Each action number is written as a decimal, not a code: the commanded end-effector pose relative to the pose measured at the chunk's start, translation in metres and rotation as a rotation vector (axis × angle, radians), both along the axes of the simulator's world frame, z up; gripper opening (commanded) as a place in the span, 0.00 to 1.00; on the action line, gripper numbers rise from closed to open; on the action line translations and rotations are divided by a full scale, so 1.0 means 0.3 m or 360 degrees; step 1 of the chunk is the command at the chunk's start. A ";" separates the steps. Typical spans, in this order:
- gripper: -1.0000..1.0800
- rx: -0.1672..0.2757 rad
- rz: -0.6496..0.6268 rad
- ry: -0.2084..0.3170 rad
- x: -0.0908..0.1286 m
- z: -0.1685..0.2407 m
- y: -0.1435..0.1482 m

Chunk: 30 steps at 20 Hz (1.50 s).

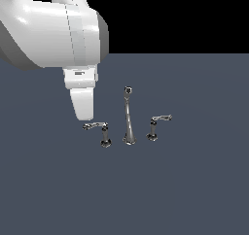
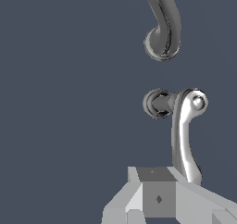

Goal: Turn on the faucet by rotating a designated handle.

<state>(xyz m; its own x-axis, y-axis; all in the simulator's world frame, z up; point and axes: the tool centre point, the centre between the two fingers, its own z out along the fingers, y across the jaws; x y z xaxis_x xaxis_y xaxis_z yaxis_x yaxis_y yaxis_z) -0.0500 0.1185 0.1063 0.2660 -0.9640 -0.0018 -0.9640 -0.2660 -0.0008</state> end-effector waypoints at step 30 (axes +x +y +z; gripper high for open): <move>0.00 0.0004 -0.0119 -0.0008 -0.093 -0.069 0.016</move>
